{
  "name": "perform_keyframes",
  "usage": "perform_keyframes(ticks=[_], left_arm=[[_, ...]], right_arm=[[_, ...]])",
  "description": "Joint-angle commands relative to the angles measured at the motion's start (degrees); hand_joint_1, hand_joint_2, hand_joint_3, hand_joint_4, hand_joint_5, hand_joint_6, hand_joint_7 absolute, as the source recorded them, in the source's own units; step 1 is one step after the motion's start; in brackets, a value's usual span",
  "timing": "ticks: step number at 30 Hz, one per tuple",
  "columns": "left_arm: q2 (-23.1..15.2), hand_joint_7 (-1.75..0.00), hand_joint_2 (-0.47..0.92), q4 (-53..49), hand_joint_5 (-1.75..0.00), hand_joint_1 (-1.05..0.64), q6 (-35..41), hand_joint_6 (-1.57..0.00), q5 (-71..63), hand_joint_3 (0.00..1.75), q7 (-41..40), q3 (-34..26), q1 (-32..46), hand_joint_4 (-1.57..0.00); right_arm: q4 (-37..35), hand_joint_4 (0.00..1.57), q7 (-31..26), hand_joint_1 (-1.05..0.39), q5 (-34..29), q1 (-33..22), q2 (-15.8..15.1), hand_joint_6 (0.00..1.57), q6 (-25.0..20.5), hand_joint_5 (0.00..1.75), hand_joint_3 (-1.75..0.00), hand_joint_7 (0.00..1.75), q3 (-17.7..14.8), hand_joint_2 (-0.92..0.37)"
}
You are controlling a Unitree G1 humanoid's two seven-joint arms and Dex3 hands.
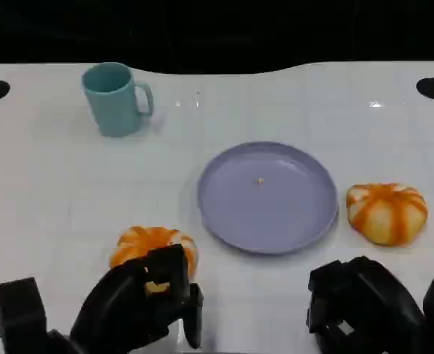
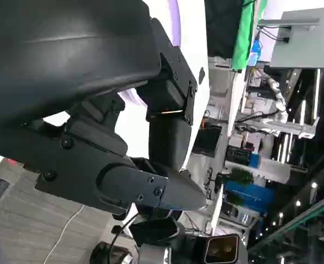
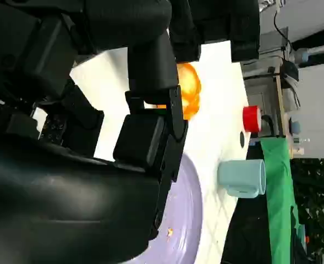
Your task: Grasp the bread from the table and place it into the plate.
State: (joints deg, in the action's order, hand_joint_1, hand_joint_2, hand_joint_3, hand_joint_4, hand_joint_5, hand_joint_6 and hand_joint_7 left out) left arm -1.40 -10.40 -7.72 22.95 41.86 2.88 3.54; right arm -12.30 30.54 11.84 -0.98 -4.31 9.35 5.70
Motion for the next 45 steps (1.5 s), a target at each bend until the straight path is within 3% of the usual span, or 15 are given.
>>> perform_keyframes(ticks=[1, 21, 31, 39, 45], left_arm=[[-0.58, -1.63, 0.92, -0.33, -1.75, -0.74, -0.98, -0.73, 0.28, 0.2, 0.91, -0.51, -0.14, -0.85], [-0.85, -1.64, 0.92, 1.33, -1.75, -0.72, 1.12, -0.73, 0.39, 0.19, -0.02, -0.61, 0.15, -0.85], [-0.32, -1.52, 0.92, 3.89, -1.75, -0.78, 0.65, -0.69, -0.1, 0.17, -1.98, -1.32, 0.8, -0.77], [-2.24, -1.2, 0.92, 5.65, -1.66, -0.81, -4.53, -0.59, -4.57, 0.2, -4.81, -2.11, -0.13, -0.59], [-6.37, -0.8, 0.92, 9.35, -1.33, -0.75, -9.46, -0.49, -14.79, 0.22, -10.59, -2.52, -1.1, -0.55]], right_arm=[[0.31, 1.56, -0.3, -1.05, 0.11, 0.09, -0.23, 1.57, -0.03, 1.29, -1.35, 1.03, -0.41, -0.05], [-0.11, 1.56, 0.49, -1.05, 0.6, 0.11, -0.09, 1.57, 0.22, 1.28, -1.35, 1.01, -0.52, -0.04], [0.95, 1.55, -0.21, -1.05, 0.01, -0.41, -0.26, 1.57, -0.16, 1.3, -1.36, 1.01, -0.15, -0.04], [1.25, 1.55, -0.99, -1.05, -0.64, -0.16, -0.21, 1.57, -0.57, 1.31, -1.41, 1.02, 0.25, -0.01], [1.08, 1.55, -1.12, -1.05, -0.6, 0.18, -0.12, 1.57, -0.47, 1.31, -1.41, 1.0, 0.59, 0.0]])
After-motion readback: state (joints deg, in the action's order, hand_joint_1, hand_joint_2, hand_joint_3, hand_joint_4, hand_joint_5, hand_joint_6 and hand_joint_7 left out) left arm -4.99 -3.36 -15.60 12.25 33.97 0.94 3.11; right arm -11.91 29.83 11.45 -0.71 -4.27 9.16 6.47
